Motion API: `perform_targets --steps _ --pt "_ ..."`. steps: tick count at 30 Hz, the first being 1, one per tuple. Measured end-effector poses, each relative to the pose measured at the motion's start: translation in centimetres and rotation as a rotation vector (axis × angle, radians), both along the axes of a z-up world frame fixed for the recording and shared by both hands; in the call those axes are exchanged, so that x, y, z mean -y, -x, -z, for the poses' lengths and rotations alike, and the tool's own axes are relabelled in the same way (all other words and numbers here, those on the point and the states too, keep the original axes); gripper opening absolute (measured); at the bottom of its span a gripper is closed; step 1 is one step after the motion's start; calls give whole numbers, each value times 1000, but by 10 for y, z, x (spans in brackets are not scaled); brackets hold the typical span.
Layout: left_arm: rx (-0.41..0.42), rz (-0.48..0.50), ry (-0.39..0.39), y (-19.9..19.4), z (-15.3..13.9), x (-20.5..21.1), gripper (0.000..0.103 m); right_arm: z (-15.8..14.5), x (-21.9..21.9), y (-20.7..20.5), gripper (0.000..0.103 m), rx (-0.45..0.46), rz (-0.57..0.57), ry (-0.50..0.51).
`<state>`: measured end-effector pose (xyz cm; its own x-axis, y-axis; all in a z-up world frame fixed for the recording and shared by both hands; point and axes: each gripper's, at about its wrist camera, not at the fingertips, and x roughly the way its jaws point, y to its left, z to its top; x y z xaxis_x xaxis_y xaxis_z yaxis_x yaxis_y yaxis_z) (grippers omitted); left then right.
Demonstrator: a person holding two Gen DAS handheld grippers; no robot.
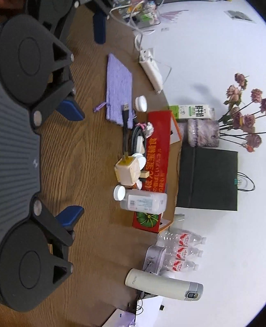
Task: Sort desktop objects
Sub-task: 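Grasp the white bottle cap with the left gripper while the right gripper grasps the clear container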
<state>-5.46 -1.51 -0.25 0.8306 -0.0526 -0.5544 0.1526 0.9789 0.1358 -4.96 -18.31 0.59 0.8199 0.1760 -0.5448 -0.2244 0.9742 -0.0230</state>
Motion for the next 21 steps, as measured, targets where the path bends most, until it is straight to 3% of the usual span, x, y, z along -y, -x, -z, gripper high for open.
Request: perform_targets --steps 7,12,17,21 --pt "-68 -37 107 -21 -7 -12 99 -8 7 -12 90 19 19 -33" --pt "3 -30 108 -52 -27 -6 97 -20 16 -46 88 41 59 -39" --pt "-33 -43 142 -105 -33 1 78 -35 30 -103 83 56 130 -82" --pt "-96 -5 65 -134 -21 15 62 -37 38 -149 73 35 166 -96"
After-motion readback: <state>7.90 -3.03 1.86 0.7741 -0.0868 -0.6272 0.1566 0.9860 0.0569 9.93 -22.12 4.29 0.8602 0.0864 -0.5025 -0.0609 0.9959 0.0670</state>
